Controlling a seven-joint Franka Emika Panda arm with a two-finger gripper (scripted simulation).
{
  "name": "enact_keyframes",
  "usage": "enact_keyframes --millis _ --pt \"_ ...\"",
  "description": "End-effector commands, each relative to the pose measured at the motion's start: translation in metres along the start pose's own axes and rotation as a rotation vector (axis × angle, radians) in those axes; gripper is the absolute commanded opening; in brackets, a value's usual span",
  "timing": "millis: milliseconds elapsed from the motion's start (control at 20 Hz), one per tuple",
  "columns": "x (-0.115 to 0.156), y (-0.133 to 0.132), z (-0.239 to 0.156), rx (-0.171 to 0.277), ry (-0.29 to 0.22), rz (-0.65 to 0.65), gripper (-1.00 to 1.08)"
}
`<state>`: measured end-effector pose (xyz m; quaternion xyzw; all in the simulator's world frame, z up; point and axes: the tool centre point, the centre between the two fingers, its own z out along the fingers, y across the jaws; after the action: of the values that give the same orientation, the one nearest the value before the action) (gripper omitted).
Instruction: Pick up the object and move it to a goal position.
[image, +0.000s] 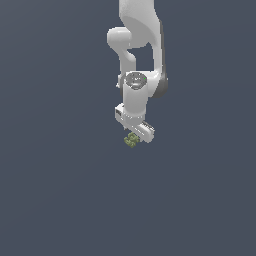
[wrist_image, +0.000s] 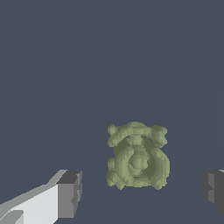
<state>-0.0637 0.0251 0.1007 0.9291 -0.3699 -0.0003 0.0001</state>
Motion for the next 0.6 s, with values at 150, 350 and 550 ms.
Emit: enact_keyframes --millis 150,350,550 --pt "-0.001 0.000 0.001 0.000 0.000 0.007 1.00" --pt "-0.001 0.000 0.009 0.000 0.000 0.008 1.00" --pt "-0.001 0.001 0.027 0.000 0.000 0.009 1.00"
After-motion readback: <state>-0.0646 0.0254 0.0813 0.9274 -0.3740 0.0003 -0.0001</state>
